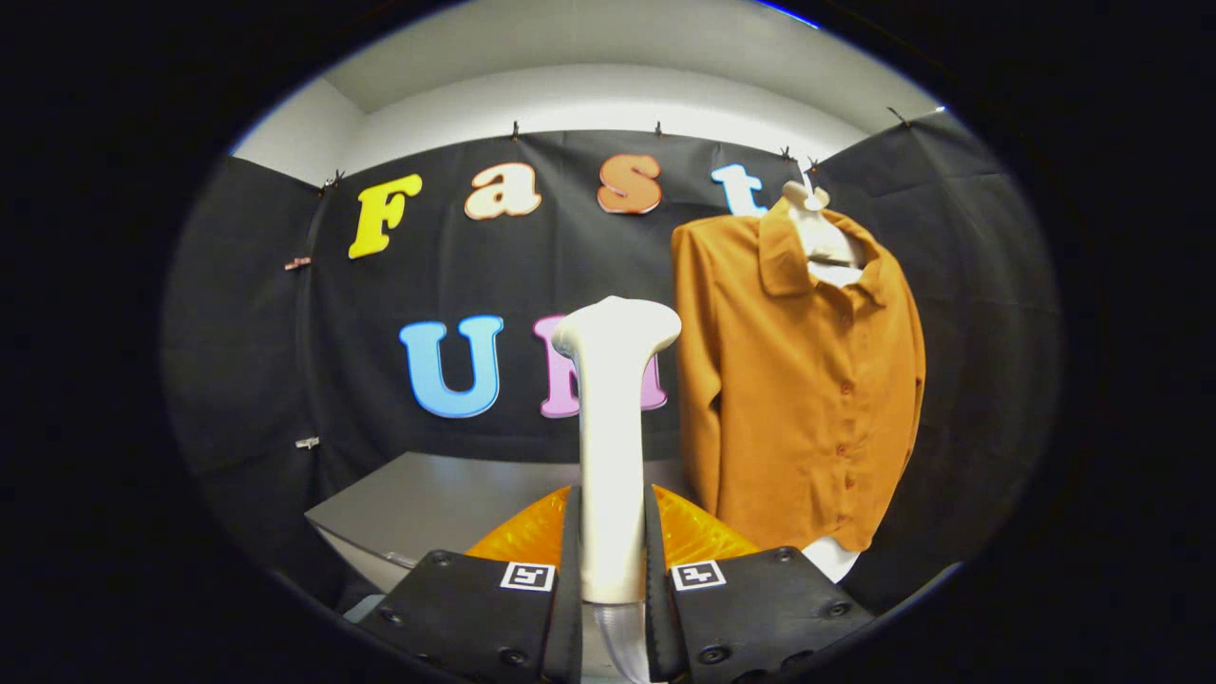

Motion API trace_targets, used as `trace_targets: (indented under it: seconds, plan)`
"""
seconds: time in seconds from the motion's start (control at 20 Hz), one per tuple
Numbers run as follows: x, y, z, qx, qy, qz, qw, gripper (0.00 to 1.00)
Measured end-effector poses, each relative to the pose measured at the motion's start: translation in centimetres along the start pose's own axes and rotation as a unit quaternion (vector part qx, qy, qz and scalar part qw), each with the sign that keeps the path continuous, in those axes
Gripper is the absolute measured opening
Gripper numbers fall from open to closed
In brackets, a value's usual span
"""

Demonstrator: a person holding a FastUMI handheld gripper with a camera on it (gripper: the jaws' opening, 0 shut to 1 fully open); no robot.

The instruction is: Iron the clothes twice with a garment steamer, once on the left side and once on the right side.

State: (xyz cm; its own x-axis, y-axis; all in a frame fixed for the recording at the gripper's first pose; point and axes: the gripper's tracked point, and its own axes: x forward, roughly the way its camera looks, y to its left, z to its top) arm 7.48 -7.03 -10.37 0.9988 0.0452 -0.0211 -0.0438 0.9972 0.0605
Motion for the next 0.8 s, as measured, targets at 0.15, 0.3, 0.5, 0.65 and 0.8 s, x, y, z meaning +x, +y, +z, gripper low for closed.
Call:
trace_targets:
  seconds: [0.15,0.3,0.5,0.65,0.8]
  plan:
    - [-0.7,-4.2,2.8,-0.006,-0.052,-0.01,0.999,0.3]
    - [-0.5,-8.7,3.8,0.002,-0.071,-0.027,0.997,0.3]
    - [0.7,-13.6,3.9,0.008,-0.097,-0.049,0.994,0.3]
    - [2.5,-16.0,2.2,0.012,-0.086,-0.06,0.994,0.3]
    - [4.1,-17.0,0.2,0.021,-0.068,-0.057,0.996,0.3]
